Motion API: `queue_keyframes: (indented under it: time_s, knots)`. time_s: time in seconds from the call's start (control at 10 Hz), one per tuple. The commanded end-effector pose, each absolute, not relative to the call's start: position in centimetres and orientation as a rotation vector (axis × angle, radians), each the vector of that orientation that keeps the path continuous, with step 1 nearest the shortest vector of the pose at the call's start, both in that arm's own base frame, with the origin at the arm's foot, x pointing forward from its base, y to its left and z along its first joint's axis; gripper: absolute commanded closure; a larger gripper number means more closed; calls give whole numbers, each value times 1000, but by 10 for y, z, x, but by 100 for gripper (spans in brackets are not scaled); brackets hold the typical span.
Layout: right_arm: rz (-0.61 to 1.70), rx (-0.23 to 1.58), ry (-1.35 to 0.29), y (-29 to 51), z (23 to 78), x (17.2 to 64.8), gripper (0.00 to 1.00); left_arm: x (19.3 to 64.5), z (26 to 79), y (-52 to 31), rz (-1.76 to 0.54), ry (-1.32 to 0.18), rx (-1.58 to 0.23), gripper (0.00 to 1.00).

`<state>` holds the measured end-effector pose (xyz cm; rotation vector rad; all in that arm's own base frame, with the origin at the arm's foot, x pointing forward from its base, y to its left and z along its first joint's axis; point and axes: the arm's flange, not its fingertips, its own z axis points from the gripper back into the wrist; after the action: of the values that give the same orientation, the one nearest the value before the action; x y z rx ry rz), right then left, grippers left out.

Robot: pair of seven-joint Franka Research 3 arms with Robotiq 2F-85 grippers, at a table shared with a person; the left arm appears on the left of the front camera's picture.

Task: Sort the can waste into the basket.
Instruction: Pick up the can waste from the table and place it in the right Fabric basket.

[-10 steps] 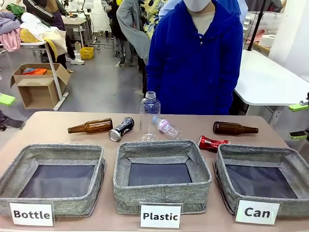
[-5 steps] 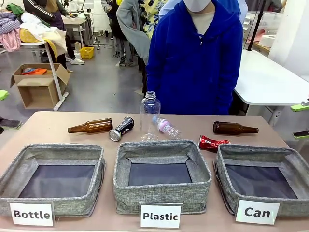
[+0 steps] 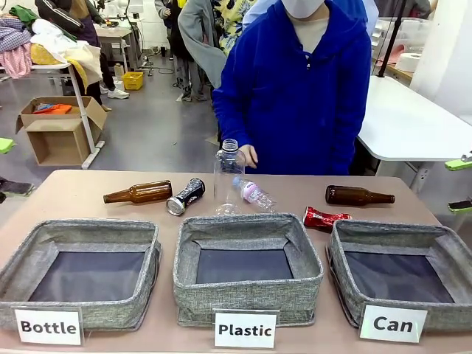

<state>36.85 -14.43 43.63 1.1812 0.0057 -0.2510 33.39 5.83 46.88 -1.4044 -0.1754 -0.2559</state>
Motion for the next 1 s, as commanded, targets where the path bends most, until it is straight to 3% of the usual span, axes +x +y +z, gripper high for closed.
queue_keyframes:
  time_s: [0.0,0.2,0.6,0.9]
  knots:
    - [-238,1203,-11,-142,438,368,0,341,473,64,-326,-205,-1327,0]
    - [-238,1203,-11,-142,438,368,0,384,493,58,-423,-291,-980,0]
    - [-238,1203,-11,-142,438,368,0,471,528,-105,-719,-280,-322,0]
    - [-238,1203,-11,-142,438,368,0,494,525,-172,-856,-138,-360,0]
